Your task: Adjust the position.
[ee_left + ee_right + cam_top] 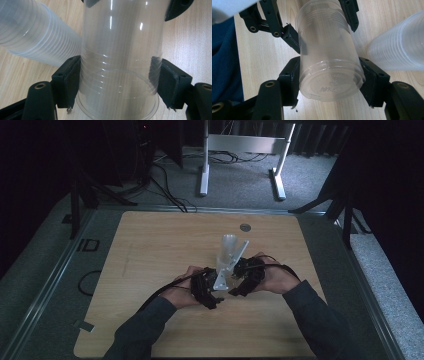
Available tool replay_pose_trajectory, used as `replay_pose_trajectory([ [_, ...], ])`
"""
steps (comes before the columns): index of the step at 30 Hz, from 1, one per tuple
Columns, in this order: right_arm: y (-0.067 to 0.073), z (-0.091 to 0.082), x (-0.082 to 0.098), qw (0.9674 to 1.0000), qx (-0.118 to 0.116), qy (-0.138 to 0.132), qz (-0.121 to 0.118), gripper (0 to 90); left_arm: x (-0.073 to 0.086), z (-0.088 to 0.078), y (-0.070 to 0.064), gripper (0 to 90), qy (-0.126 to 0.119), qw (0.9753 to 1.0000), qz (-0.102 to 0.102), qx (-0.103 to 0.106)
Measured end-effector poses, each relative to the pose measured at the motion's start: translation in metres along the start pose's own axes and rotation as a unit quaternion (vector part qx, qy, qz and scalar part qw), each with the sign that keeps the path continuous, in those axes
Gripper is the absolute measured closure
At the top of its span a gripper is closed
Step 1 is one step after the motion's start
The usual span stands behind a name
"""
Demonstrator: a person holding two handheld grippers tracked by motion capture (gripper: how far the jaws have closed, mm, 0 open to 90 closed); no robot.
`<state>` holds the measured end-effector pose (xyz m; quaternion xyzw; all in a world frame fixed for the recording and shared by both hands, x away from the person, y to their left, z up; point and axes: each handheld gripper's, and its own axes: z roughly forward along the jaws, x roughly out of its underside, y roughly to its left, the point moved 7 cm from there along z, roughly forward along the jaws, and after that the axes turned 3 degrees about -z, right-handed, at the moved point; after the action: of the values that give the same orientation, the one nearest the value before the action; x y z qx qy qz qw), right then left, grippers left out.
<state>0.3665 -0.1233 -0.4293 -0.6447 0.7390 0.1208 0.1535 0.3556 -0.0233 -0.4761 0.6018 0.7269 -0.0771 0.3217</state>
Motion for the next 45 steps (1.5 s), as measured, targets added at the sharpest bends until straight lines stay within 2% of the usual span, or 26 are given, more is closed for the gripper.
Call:
replay_pose_trajectory([
  [10,-0.002,-0.001,-0.001,1.0000,0.003,-0.009,-0.002,41.5,0.001,-0.004,0.003,20.8,-0.010,0.9999,-0.010,0.000],
  [12,-0.002,-0.001,-0.001,1.0000,0.003,-0.009,-0.002,41.4,0.001,-0.004,0.005,19.4,-0.016,0.9997,-0.020,0.002],
  [18,-0.003,-0.001,-0.001,0.9999,0.007,-0.011,-0.003,41.4,0.002,-0.007,0.007,17.3,-0.025,0.9993,-0.027,0.002],
  [19,-0.003,-0.001,-0.001,0.9999,0.007,-0.011,-0.003,41.4,0.002,-0.009,0.008,17.3,-0.036,0.9987,-0.035,0.005],
  [24,-0.003,-0.004,-0.001,0.9998,0.008,-0.017,0.004,41.4,0.003,-0.013,0.012,17.4,-0.051,0.9975,-0.049,0.008],
  [25,-0.004,-0.005,-0.001,0.9997,0.011,-0.024,0.002,41.3,0.004,-0.015,0.014,17.3,-0.061,0.9964,-0.058,0.011],
  [28,-0.004,-0.006,-0.002,0.9996,0.012,-0.027,0.004,41.3,0.004,-0.018,0.016,17.3,-0.068,0.9956,-0.064,0.012],
  [29,-0.006,-0.007,-0.002,0.9994,0.015,-0.030,0.004,41.3,0.005,-0.020,0.018,17.2,-0.077,0.9942,-0.073,0.014],
  [36,-0.008,-0.010,0.001,0.9989,0.015,-0.044,0.011,41.4,0.006,-0.026,0.022,17.2,-0.095,0.9916,-0.086,0.013],
  [37,-0.008,-0.011,0.003,0.9986,0.018,-0.050,0.011,41.4,0.007,-0.031,0.026,17.1,-0.108,0.9895,-0.095,0.018],
  [38,-0.007,-0.012,0.004,0.9984,0.018,-0.051,0.014,41.4,0.007,-0.031,0.026,17.1,-0.108,0.9895,-0.095,0.018],
  [39,-0.008,-0.012,0.005,0.9983,0.019,-0.054,0.012,41.4,0.006,-0.035,0.028,17.1,-0.119,0.9869,-0.106,0.024],
  [42,-0.008,-0.014,0.005,0.9979,0.022,-0.060,0.012,41.4,0.006,-0.036,0.029,17.1,-0.123,0.9862,-0.108,0.022],
  [44,-0.008,-0.018,0.003,0.9967,0.024,-0.076,0.012,41.4,0.007,-0.040,0.032,17.1,-0.131,0.9845,-0.115,0.021],
  [45,-0.009,-0.019,0.003,0.9964,0.026,-0.080,0.012,41.4,0.007,-0.040,0.032,17.1,-0.131,0.9845,-0.115,0.021],
])
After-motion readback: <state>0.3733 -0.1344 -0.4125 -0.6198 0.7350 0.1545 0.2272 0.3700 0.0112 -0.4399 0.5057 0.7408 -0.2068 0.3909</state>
